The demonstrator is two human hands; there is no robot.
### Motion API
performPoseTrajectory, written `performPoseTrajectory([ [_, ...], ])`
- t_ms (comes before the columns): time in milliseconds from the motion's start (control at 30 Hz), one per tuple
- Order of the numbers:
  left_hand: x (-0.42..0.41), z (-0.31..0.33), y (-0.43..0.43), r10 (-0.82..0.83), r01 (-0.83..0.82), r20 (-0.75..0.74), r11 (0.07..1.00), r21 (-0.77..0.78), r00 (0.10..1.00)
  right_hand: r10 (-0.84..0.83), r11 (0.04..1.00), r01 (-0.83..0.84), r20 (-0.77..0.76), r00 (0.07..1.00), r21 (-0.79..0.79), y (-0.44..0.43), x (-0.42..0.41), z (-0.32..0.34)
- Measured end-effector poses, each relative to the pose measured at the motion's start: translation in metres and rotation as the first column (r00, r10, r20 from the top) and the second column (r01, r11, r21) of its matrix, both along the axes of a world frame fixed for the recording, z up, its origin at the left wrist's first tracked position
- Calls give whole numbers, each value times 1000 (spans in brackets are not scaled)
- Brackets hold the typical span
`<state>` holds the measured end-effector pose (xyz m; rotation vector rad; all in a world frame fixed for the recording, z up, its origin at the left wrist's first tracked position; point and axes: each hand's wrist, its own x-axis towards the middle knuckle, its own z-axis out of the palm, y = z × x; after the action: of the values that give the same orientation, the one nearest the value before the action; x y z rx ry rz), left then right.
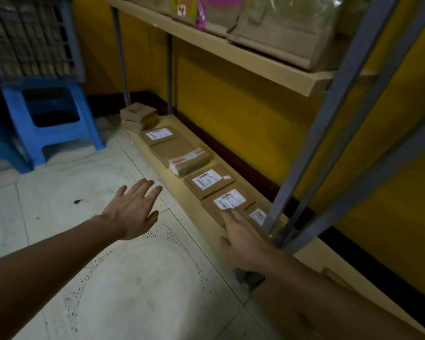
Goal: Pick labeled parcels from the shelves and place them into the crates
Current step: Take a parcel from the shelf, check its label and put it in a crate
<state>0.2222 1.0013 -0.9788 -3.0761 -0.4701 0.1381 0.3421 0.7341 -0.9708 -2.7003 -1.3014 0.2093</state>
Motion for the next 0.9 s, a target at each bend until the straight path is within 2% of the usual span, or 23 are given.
performPoseTrajectory([
  [133,30,-15,25,55,-53,11,994,-100,998,-111,993,113,-58,992,31,40,30,-23],
  [300,82,-40,65,28,-42,-99,990,-137,995,-237,961,262,-225,945,85,104,76,-65],
  [400,105,-55,96,5,-26,-116,983,-179,993,-293,939,330,-276,915,97,152,100,-87],
  [533,131,-93,145,-78,57,-170,991,-124,982,-308,935,336,-212,927,111,223,127,-126],
  [667,157,-124,210,-98,74,-236,991,-108,967,-335,936,343,-99,937,84,274,151,-151],
  [800,200,-146,250,-54,28,-96,967,-255,994,-370,928,371,-32,928,31,281,172,-162],
  [833,211,-151,248,-88,70,-54,957,-282,995,-379,925,380,-23,925,25,275,176,-162],
  [900,235,-162,235,-300,318,118,929,-190,946,-351,936,352,42,935,-2,250,186,-160],
])
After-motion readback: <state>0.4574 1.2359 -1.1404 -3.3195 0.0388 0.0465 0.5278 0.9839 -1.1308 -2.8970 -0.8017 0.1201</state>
